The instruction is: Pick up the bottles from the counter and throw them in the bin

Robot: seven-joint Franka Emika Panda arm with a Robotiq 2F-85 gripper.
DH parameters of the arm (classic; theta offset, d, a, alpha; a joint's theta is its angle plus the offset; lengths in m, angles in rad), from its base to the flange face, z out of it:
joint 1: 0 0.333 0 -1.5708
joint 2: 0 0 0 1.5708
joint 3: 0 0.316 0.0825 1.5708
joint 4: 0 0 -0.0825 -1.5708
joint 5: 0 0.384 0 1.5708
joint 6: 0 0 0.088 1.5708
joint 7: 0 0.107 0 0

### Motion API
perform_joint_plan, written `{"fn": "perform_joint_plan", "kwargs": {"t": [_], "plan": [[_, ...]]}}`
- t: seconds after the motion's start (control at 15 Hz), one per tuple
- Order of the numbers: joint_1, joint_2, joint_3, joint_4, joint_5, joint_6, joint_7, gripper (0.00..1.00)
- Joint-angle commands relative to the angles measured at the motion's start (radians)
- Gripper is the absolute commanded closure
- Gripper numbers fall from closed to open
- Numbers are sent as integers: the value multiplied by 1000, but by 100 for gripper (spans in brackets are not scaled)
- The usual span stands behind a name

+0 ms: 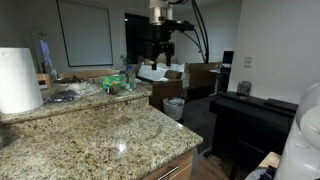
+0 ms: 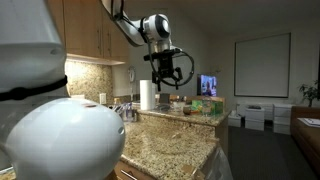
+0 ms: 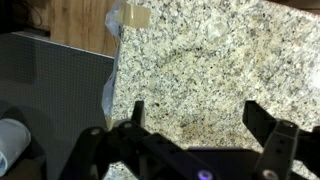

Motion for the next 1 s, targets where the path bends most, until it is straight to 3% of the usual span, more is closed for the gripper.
{"fn": "perform_joint_plan", "kwargs": {"t": [0.0,0.13,0.33,0.4,0.6,0.93], "plan": [[3,-258,46,-210,-68,41,112,0],[14,-382,47,-296,-23,2,139,0],[10,-469,35,-363,37,-52,171,0],[4,-403,47,-302,6,-32,136,0],[2,-467,43,-354,24,-46,141,0],[2,-467,42,-356,26,-46,142,0]]}}
